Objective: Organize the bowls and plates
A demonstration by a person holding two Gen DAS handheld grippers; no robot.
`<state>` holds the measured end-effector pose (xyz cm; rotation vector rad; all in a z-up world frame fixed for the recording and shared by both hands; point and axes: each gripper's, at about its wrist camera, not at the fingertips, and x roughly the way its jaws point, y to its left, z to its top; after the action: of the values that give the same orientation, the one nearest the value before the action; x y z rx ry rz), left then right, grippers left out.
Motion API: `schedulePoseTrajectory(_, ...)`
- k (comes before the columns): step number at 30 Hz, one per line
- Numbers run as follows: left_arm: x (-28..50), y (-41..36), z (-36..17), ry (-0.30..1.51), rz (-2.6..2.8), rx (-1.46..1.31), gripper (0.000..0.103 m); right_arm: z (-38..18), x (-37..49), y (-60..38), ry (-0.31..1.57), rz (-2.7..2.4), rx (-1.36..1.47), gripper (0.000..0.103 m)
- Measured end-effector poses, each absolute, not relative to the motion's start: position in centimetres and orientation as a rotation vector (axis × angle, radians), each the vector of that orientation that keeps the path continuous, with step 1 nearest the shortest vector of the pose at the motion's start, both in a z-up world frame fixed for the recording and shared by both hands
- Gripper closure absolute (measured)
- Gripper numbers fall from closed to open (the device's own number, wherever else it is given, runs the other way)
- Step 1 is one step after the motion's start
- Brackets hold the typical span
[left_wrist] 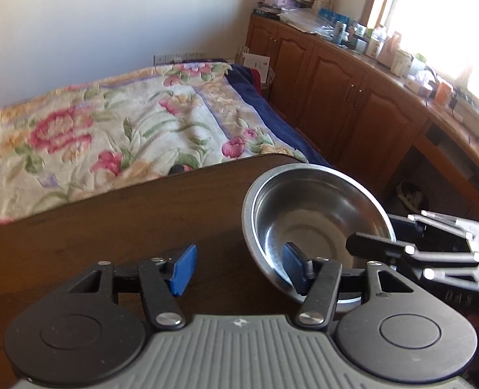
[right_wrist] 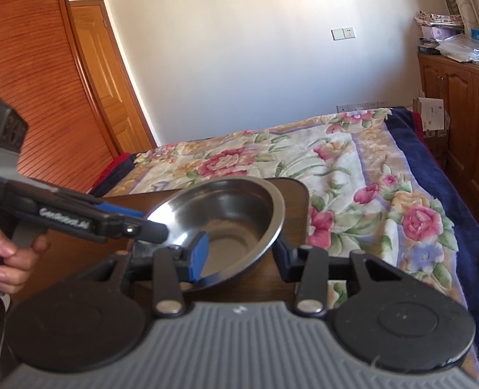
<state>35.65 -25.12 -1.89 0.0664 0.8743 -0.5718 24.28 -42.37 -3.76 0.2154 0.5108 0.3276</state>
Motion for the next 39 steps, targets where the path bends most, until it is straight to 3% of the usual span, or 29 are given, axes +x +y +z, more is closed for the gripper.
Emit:
schedulePoseTrajectory(8,35.7,-25.0,-1.8,0.893,-0.583,0.034,0.079,-3.7,24.1,-41.9,0.511,0.327,0.207,0.068)
schedulePoseTrajectory(19,34.4,-23.8,-1.0,0.879,-0.602,0.037,0.079,-3.2,23.8,-40.9,0.530,0.310,0.171,0.074)
schedulePoseTrajectory(39,28.5,-19.8,5.4,0.748,-0.626,0.051,0.079,1.0,20.2,-38.8,0.470,0.335,0.148,0.074)
